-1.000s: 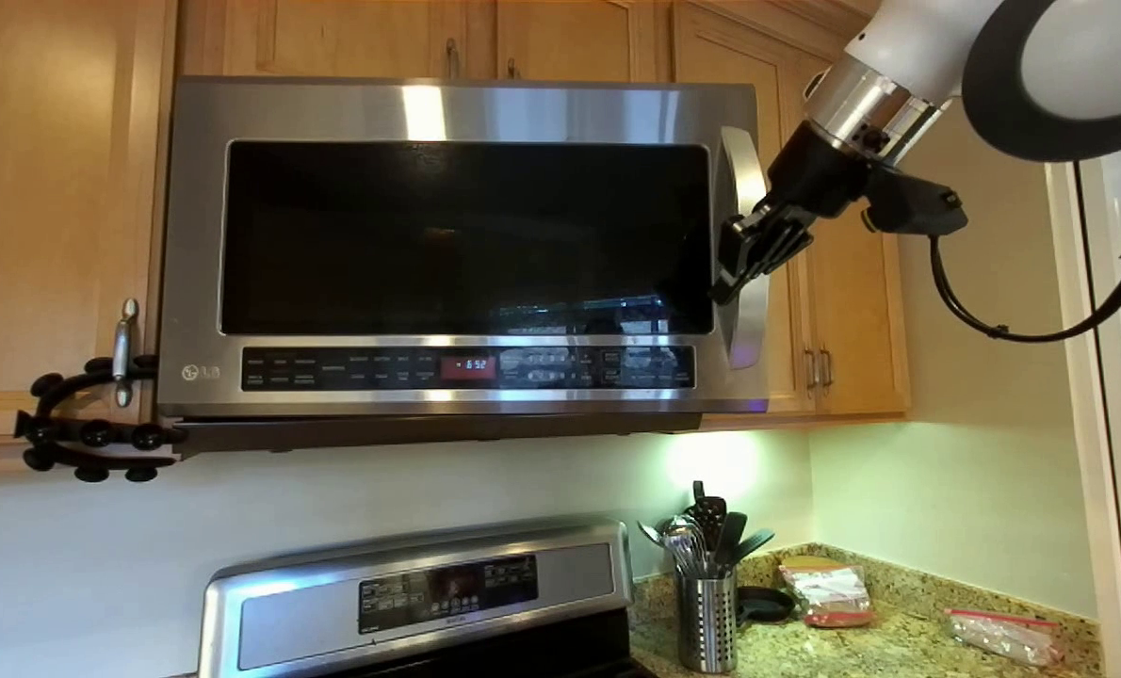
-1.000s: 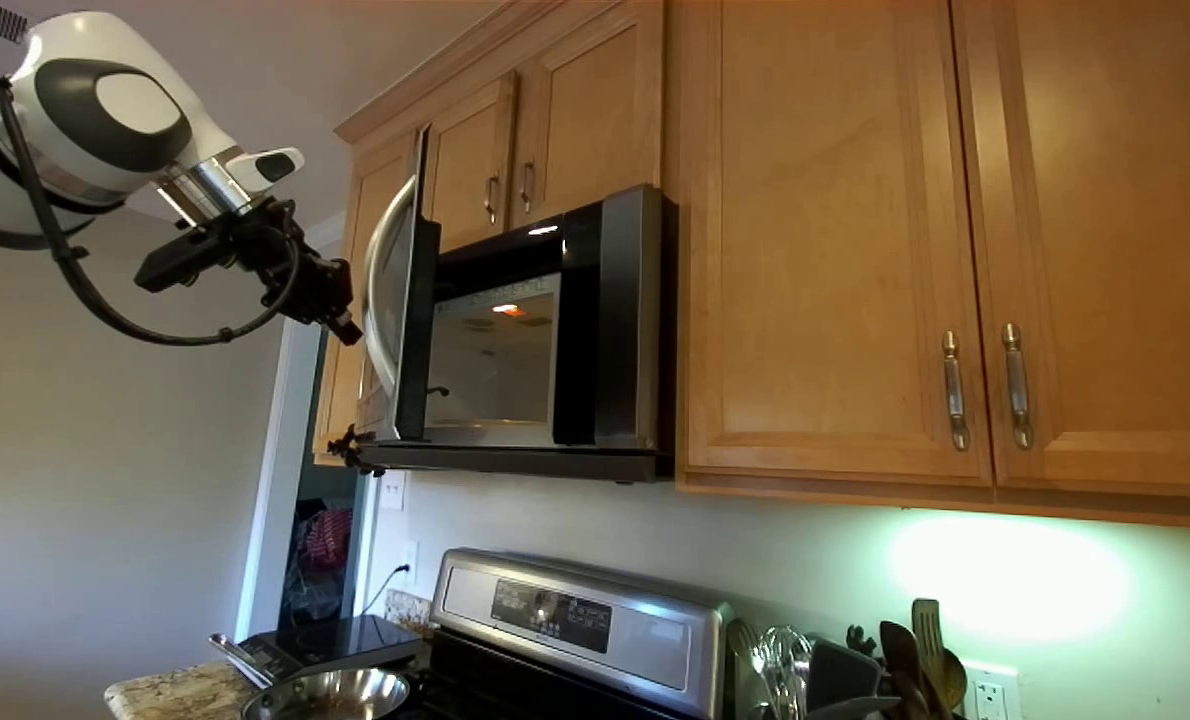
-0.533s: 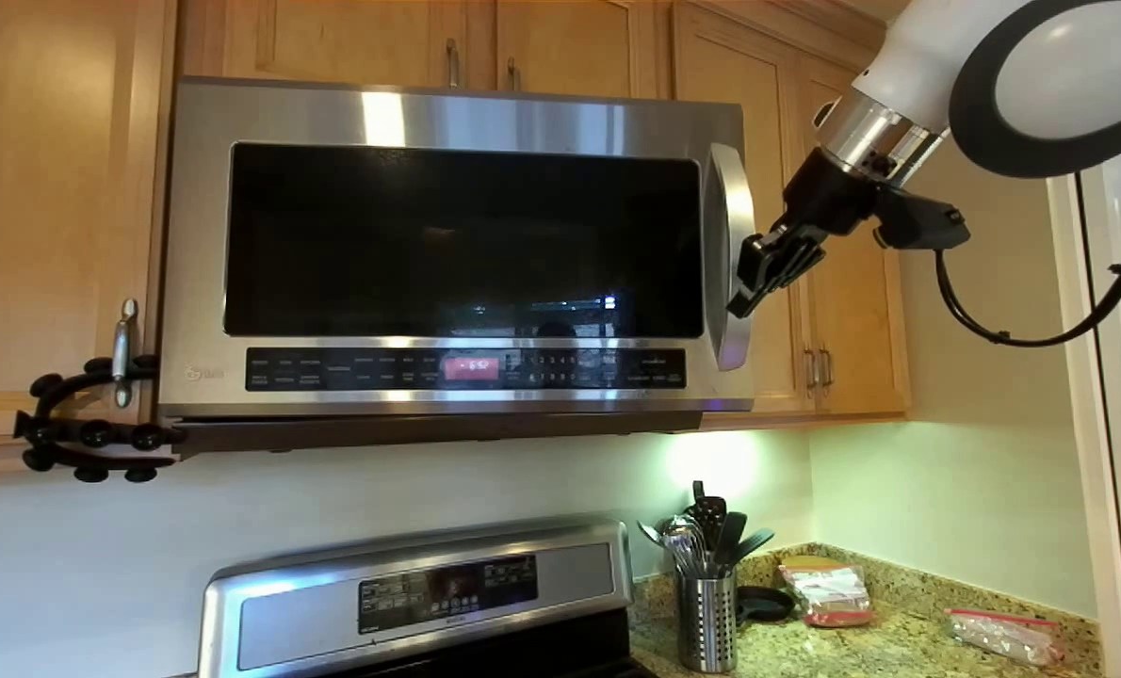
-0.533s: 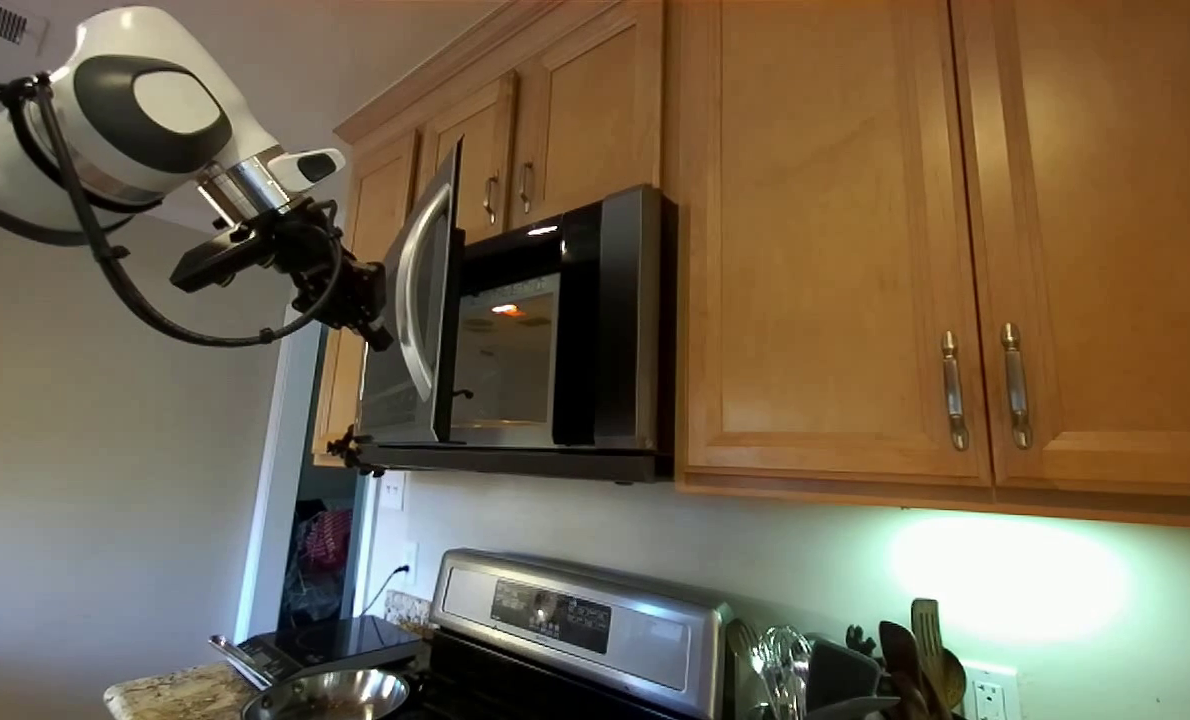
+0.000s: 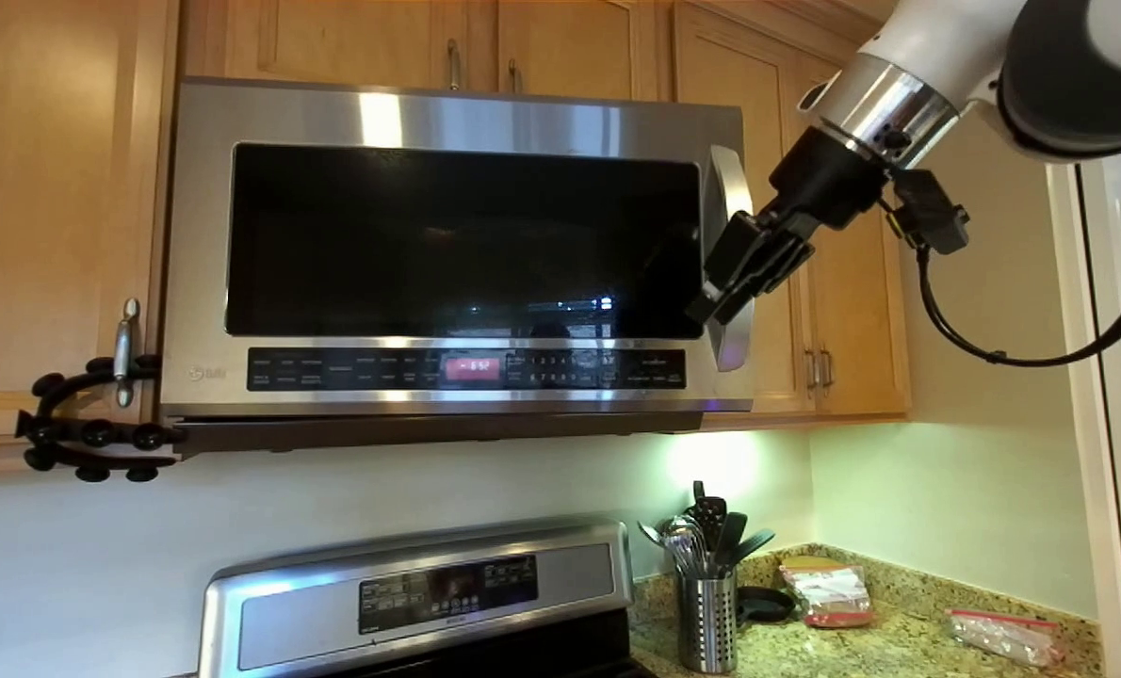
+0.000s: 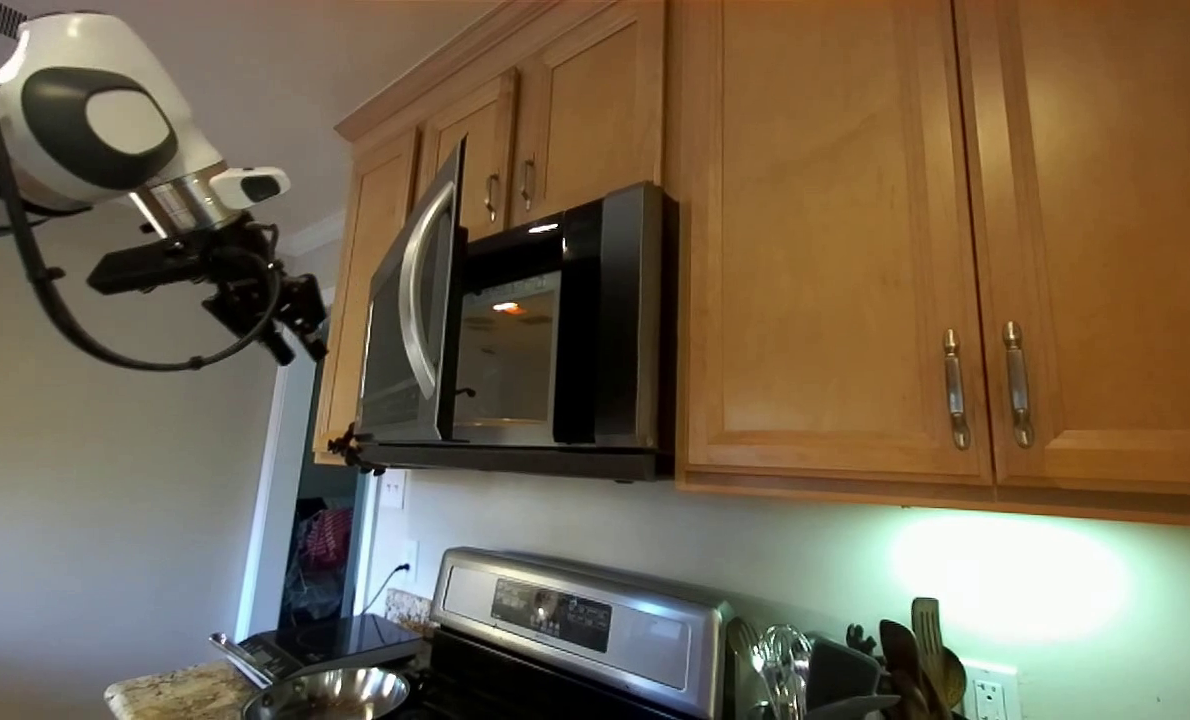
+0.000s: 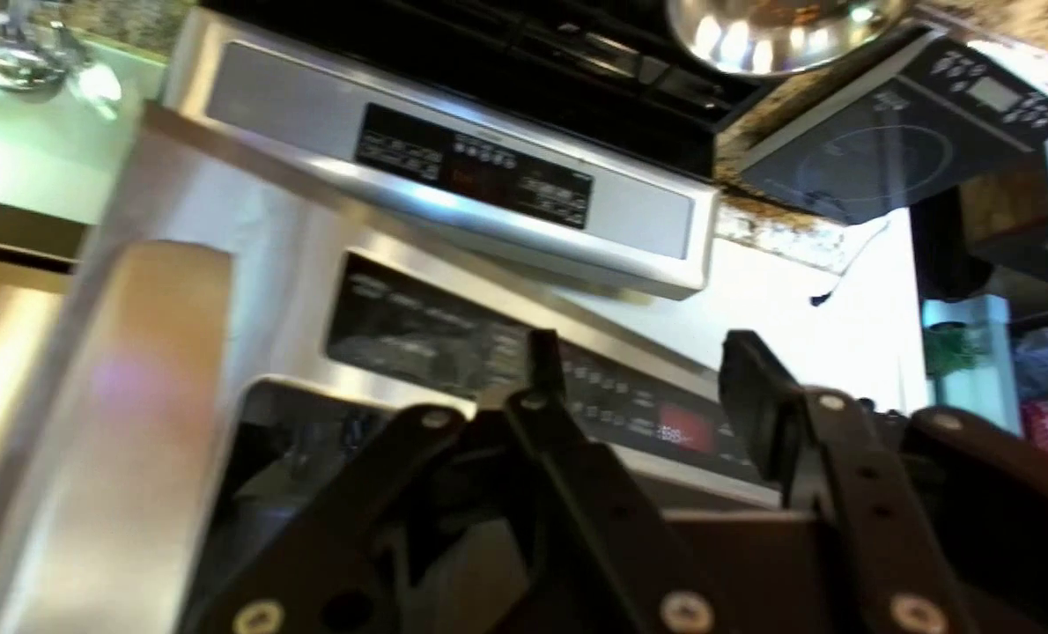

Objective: Close the door of the microwave

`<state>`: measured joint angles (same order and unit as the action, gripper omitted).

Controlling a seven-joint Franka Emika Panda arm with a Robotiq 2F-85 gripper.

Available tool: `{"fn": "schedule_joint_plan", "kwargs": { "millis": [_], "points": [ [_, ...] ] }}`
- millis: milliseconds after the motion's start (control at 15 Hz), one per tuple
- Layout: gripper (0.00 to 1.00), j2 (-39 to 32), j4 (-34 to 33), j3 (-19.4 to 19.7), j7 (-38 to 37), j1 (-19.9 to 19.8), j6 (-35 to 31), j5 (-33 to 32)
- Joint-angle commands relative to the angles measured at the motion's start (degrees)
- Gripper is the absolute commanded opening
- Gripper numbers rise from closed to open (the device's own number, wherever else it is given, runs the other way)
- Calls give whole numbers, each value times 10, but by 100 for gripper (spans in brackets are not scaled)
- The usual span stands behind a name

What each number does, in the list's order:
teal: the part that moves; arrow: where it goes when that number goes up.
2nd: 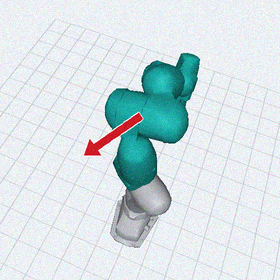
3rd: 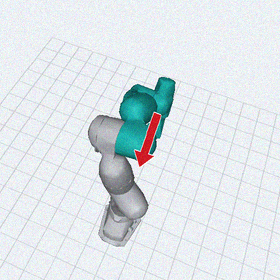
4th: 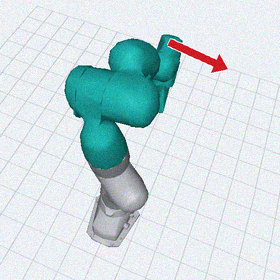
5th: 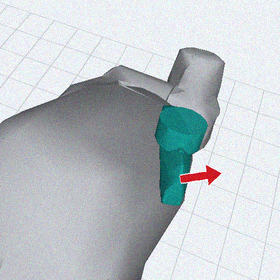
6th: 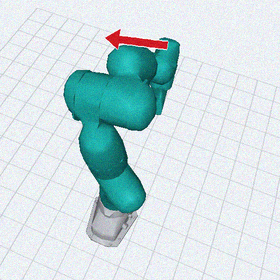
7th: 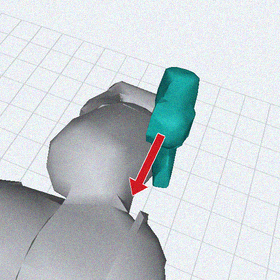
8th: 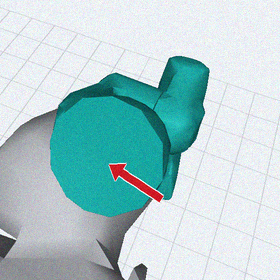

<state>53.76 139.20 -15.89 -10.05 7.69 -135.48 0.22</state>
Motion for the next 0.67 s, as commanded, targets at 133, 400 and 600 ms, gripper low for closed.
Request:
{"fn": "schedule_joint_plan", "kwargs": {
  "millis": [133,400,600],
  "points": [
    [94,-3,8,-97,-61,58,-44,40],
    [49,-7,4,-89,-42,49,-50,23],
    [29,2,14,-45,-19,42,-54,19]
  ]
}}
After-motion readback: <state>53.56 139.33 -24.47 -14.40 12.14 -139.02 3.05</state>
